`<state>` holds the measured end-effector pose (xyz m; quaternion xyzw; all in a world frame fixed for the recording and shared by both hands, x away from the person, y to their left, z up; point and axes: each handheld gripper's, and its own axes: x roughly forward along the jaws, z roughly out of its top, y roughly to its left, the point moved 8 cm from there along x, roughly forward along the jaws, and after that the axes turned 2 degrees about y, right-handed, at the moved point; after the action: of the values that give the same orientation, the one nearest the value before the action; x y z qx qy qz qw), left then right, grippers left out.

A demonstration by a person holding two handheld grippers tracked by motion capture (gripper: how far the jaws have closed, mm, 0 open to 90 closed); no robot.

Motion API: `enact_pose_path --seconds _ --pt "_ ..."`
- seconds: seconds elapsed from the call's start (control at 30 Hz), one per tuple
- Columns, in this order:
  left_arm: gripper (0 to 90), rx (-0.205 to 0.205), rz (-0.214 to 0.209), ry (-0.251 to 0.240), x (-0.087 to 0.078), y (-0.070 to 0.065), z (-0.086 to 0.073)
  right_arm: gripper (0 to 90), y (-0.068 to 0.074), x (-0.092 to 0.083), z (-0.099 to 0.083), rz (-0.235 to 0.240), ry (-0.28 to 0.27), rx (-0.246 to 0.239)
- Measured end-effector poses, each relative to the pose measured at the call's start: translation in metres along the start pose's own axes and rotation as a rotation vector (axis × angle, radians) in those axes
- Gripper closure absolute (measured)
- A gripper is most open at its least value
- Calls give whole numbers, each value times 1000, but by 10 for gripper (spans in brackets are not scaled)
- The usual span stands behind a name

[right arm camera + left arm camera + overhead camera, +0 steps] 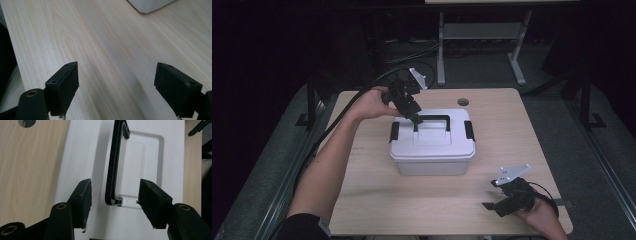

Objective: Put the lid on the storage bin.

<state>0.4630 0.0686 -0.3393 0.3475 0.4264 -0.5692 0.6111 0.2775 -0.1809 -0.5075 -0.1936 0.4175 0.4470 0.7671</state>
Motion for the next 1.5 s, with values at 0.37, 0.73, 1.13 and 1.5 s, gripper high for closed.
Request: enact_pose_path --seconds 0.37,0.73,1.13,1.5 --pt "396 -25 6 -10 -3 -4 -12 190 -1 -1 -1 -1 -5 2" --pt "361 -42 33 -23 -15 -9 -28 190 0 1 -1 3 -1 -11" --pt "347 -54 49 -36 -23 -15 -47 190 -2 4 -2 7 7 -9" --pt "334 -79 68 -46 -29 -20 -69 191 0 10 2 18 22 -12"
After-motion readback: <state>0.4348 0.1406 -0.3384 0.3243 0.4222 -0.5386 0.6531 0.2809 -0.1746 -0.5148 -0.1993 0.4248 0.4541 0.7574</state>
